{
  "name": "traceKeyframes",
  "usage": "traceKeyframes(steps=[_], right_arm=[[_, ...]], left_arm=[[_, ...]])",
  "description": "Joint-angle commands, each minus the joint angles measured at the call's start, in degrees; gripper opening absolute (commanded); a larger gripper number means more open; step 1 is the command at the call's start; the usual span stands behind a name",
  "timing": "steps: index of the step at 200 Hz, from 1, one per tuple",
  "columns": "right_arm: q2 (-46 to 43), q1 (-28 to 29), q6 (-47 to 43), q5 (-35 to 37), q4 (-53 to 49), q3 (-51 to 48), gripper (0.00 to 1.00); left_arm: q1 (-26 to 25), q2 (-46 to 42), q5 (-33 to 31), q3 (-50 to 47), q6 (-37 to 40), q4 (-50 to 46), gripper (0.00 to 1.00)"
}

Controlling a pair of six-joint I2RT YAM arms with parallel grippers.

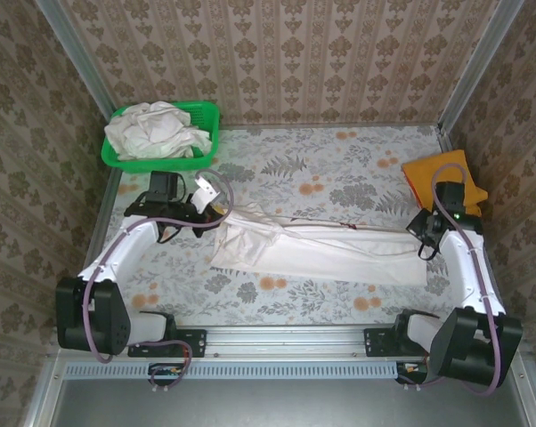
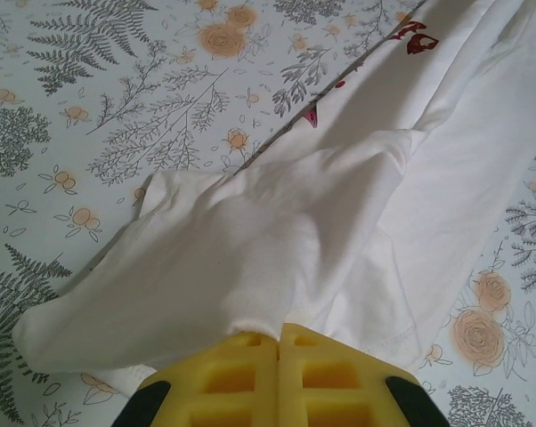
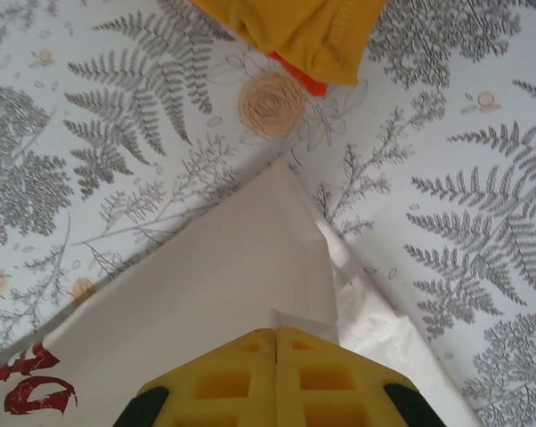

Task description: Fold and stack the t-shirts

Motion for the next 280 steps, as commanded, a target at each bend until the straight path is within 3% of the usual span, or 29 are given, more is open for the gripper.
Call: traceKeyframes(steps=[1,57,108,154,191,211,220,237,256,257,263,280], right_arm=[[-2.14,-0.4,1.04,1.43,-1.59,-2.55,0.0],[0.11,-0.5,3.12,1.79,-0.06,-7.08,0.0],[0.07,-0.71,4.87,3.87,-0.2,-9.49,0.0],[-5.78,-1.23,5.24,5.47,-2.39,-10.9,0.0],[-5.64,-1.22,6.59,3.53,-1.82,-12.47,0.0],[-4.93,-1.2,6.65,3.63,-1.43,-12.59,0.14],[-4.97,-1.18,6.61,3.59,-1.47,-12.18,0.21],[-5.64,-1.23,5.8,2.9,-1.17,-11.23,0.47],[-7.06,-1.15,3.9,2.13,-0.81,-9.91,0.62],[-7.22,-1.15,3.79,2.13,-0.77,-9.83,0.62],[-8.1,-1.07,3.13,1.78,-0.33,-9.59,0.65],[-10.76,-0.45,1.79,-0.74,2.16,-9.75,0.71]], left_arm=[[-0.47,0.98,-0.61,-1.11,-0.96,0.86,0.0],[-6.53,0.73,-9.56,-6.24,-2.28,2.42,0.0],[-5.12,0.24,-15.94,-7.2,-2.86,3.71,0.0],[-3.56,-2.97,-15.26,-8.67,-4.18,6.56,0.0],[-4.59,-1.5,-16.95,-9.38,-4.64,6.75,0.0],[-5.89,-1.69,-17.58,-9.44,-5.04,6.4,0.03],[-7.05,-2.2,-18.16,-9.43,-5.51,5.77,0.07],[-9.65,-3.63,-21.72,-10.2,-6.6,5.48,0.18],[-10.95,-5.61,-26.32,-11.96,-8.54,7.57,0.63],[-10.92,-5.7,-26.43,-11.99,-8.54,7.65,0.69],[-11.04,-6.31,-27.58,-12.28,-9.04,8.27,0.85],[-10.8,-7.72,-28.98,-11.84,-10.54,9.48,0.95]])
